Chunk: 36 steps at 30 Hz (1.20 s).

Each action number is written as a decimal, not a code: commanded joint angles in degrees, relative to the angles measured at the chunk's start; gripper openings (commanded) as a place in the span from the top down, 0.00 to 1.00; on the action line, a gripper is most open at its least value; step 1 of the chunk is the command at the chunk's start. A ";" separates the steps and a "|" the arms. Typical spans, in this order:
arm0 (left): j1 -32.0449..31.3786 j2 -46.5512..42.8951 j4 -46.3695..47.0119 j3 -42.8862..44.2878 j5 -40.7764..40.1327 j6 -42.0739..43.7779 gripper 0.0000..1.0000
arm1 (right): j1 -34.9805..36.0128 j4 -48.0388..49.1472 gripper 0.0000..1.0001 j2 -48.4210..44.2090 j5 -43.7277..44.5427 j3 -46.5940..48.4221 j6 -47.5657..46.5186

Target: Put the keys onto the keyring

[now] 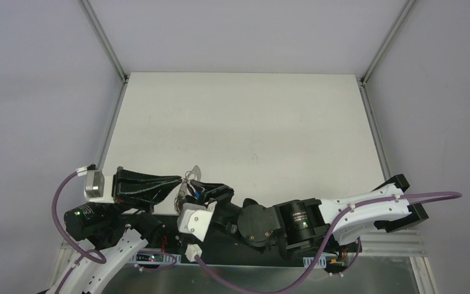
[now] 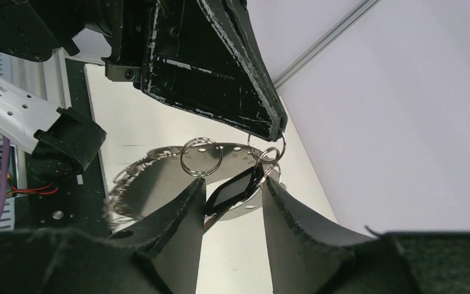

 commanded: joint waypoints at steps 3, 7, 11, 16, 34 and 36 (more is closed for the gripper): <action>0.04 -0.77 5.59 0.44 0.01 -0.23 1.00 | 1.80 4.27 0.59 0.99 6.85 3.91 -7.78; 0.04 -1.00 4.67 1.15 0.63 -0.34 1.00 | 2.81 6.52 0.59 1.41 10.57 3.94 -11.10; 0.04 -1.19 4.38 1.21 1.01 -0.47 1.00 | 3.66 5.71 0.58 0.37 10.36 5.10 -9.03; 0.04 -1.15 4.21 1.56 1.58 -0.61 1.00 | 3.75 -0.84 0.58 -2.33 3.56 8.33 1.20; 0.04 0.72 10.09 2.02 3.00 -5.99 1.00 | -12.26 -12.74 0.90 -8.71 -27.77 14.66 37.91; 0.04 1.41 11.77 1.80 2.85 -7.24 1.00 | -14.94 -12.33 0.90 -8.97 -32.76 14.14 41.51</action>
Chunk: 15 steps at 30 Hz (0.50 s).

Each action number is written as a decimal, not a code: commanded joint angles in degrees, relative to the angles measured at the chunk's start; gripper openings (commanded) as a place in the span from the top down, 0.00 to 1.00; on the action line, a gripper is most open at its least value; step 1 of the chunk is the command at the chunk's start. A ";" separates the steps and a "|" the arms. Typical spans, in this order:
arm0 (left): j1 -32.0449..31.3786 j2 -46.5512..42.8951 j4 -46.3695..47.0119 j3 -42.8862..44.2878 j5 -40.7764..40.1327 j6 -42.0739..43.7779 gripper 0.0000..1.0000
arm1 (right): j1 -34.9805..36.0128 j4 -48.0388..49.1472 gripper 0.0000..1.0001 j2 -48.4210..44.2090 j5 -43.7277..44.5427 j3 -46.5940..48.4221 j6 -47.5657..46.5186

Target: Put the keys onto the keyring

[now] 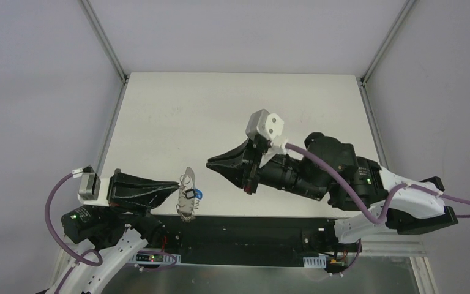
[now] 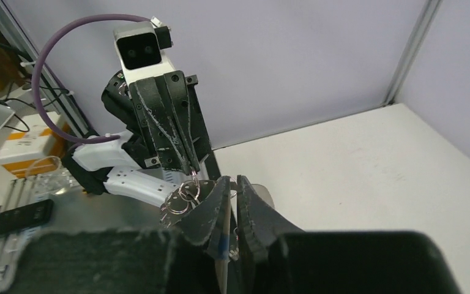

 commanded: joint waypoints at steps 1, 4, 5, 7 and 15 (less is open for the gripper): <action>0.04 1.84 8.63 1.60 0.41 -4.16 1.00 | -5.28 -0.26 0.90 -0.76 -14.37 -0.01 12.84; 0.04 3.04 10.38 1.66 0.49 -5.43 1.00 | -7.55 1.45 0.90 -0.98 -19.68 -0.95 16.45; 0.04 3.30 10.61 1.82 0.42 -5.66 1.00 | -8.12 1.87 0.90 -0.92 -22.09 -1.20 17.89; 0.04 3.73 10.97 2.01 0.31 -5.98 1.00 | -8.90 2.68 0.90 -0.67 -24.15 -1.61 19.99; 0.04 4.99 12.01 2.26 -0.16 -7.11 1.00 | -11.32 4.34 0.90 2.10 -28.46 -1.37 24.62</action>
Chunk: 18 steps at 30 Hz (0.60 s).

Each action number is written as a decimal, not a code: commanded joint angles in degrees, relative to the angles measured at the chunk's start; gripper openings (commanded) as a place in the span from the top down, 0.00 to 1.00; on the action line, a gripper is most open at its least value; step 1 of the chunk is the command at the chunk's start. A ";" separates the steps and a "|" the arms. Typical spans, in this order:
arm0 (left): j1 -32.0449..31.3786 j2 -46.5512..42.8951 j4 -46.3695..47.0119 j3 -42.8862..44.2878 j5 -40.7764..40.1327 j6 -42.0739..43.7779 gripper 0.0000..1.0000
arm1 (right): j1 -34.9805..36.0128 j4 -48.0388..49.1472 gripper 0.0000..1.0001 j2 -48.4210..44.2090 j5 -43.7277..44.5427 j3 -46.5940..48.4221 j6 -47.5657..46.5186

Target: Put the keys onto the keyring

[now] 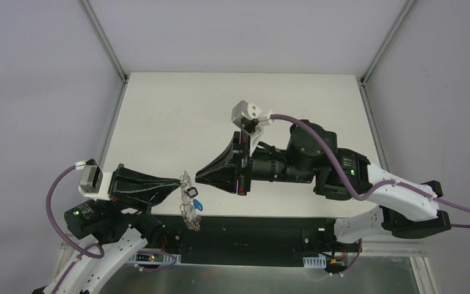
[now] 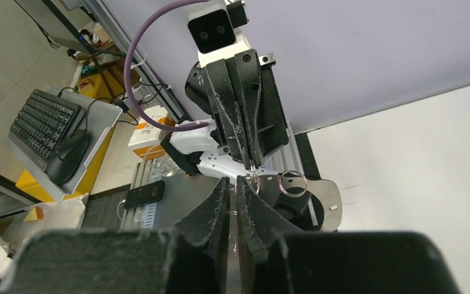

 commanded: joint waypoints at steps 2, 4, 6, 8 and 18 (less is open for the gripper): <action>0.04 1.24 5.71 2.42 -0.17 -1.94 1.00 | -1.33 4.19 0.90 1.13 -4.31 0.23 4.30; 0.04 1.36 5.73 2.46 -0.17 -2.05 1.00 | -1.85 4.57 0.91 1.46 -5.10 0.10 4.69; 0.04 1.48 5.93 2.34 -0.31 -2.21 1.00 | -2.40 5.07 0.91 2.14 -6.04 0.28 5.37; 0.03 1.48 6.24 2.21 -0.25 -2.34 1.00 | -2.83 5.51 0.92 2.91 -7.30 0.76 5.92; 0.04 1.35 6.34 2.11 -0.38 -2.32 1.00 | -3.54 5.75 0.91 5.35 -9.69 2.08 7.24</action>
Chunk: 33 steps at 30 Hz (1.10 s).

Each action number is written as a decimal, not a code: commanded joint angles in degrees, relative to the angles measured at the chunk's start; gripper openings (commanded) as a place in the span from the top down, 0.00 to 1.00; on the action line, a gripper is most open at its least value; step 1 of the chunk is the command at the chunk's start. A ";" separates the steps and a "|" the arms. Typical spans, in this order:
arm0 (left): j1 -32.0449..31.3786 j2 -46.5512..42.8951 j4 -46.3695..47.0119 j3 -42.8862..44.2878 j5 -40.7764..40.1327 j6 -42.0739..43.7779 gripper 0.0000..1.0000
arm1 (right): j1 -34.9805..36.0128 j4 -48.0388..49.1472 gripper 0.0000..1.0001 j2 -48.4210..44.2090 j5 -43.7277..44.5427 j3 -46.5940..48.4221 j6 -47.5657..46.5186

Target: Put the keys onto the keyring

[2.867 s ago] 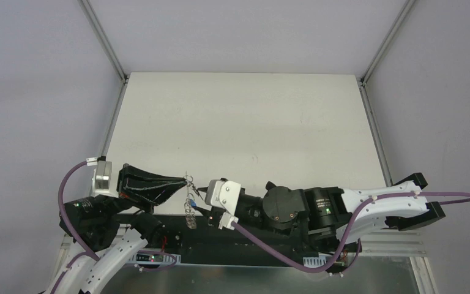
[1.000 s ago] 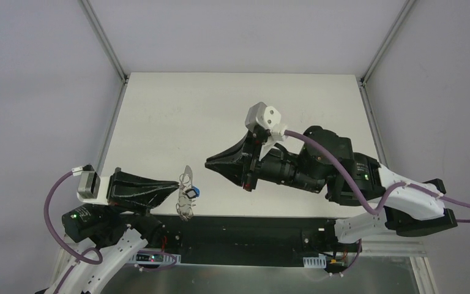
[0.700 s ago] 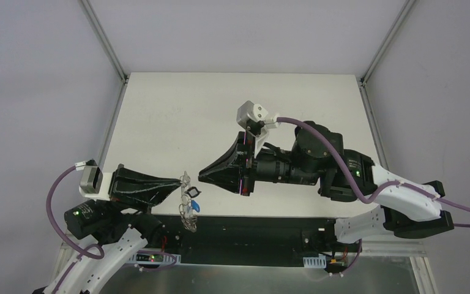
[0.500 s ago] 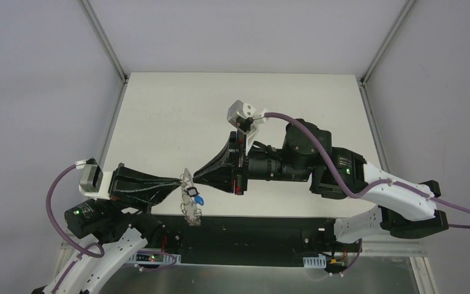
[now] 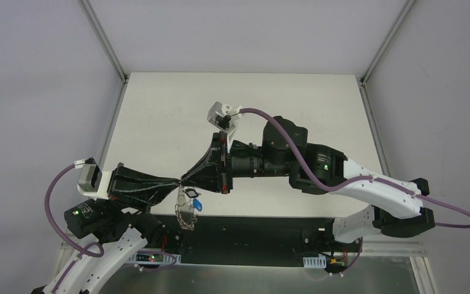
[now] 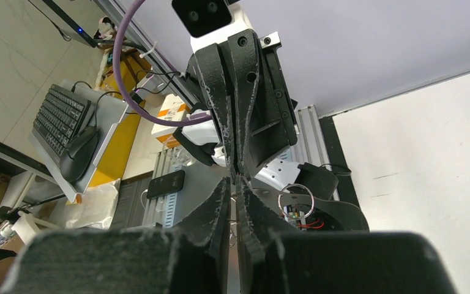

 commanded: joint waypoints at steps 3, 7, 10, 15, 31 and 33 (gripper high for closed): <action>0.04 0.11 4.06 1.91 -0.38 -0.71 1.00 | -0.22 3.67 0.91 -0.31 -2.53 1.50 1.58; 0.04 -0.13 3.76 1.94 -0.45 -0.60 1.00 | -0.22 3.68 0.91 -0.49 -2.49 1.08 1.64; 0.04 -0.16 3.67 1.96 -0.49 -0.58 1.00 | -0.22 3.79 0.86 -0.65 -2.47 0.81 1.29; 0.04 -0.02 3.67 2.05 -0.49 -0.62 1.00 | -0.22 4.26 0.82 -1.45 -1.00 -0.24 0.22; 0.04 0.52 3.50 2.04 -0.77 -0.90 1.00 | -0.18 8.45 0.76 -4.43 -2.05 -5.35 -1.47; 0.04 0.61 3.47 2.18 -0.72 -0.99 1.00 | -0.13 8.43 0.76 -4.16 -1.97 -5.33 -1.55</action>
